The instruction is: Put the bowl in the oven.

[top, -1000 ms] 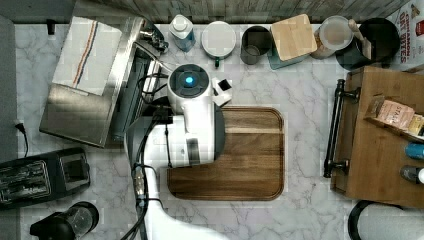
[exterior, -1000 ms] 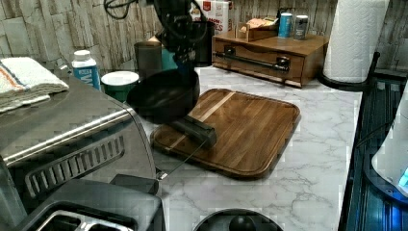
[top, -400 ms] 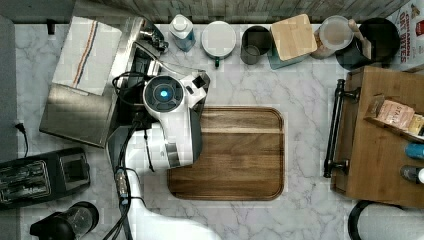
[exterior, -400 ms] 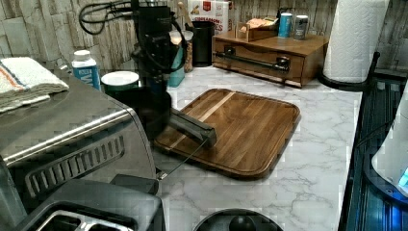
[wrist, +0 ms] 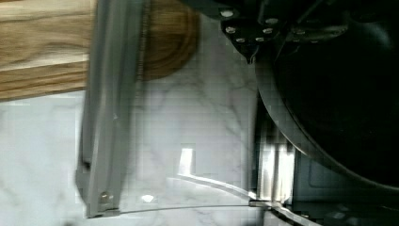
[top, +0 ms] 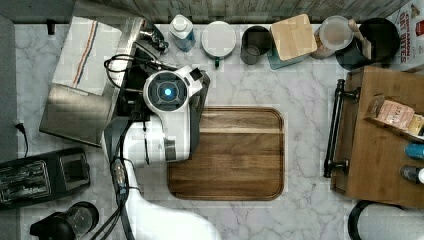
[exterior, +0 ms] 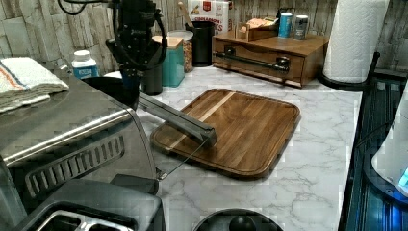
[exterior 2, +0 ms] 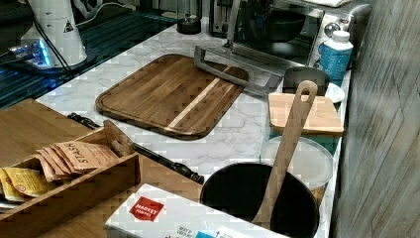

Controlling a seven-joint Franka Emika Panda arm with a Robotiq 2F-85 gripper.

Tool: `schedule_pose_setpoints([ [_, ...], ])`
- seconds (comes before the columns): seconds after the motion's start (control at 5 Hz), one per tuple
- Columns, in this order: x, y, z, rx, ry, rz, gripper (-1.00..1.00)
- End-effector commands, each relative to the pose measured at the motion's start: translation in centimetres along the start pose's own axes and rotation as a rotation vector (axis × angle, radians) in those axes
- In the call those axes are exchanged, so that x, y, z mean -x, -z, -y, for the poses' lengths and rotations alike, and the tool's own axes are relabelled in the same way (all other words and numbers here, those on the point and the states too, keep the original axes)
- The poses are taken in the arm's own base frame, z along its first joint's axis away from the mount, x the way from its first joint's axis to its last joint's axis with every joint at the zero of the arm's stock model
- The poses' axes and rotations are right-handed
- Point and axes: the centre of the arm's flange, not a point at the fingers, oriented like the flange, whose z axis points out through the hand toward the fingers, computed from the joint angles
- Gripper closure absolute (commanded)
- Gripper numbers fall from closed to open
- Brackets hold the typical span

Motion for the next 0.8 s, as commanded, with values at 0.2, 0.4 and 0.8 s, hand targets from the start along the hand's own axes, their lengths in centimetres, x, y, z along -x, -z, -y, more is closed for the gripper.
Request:
schedule_pose_setpoints([
  [0.2, -0.3, -1.2, 9.1, -0.195, 0.120, -0.014, 1.00],
  [0.4, 0.4, -2.4, 9.1, -0.247, 0.076, -0.035, 1.00],
  [0.8, 1.8, -5.0, 6.8, -0.270, -0.063, -0.014, 1.00],
])
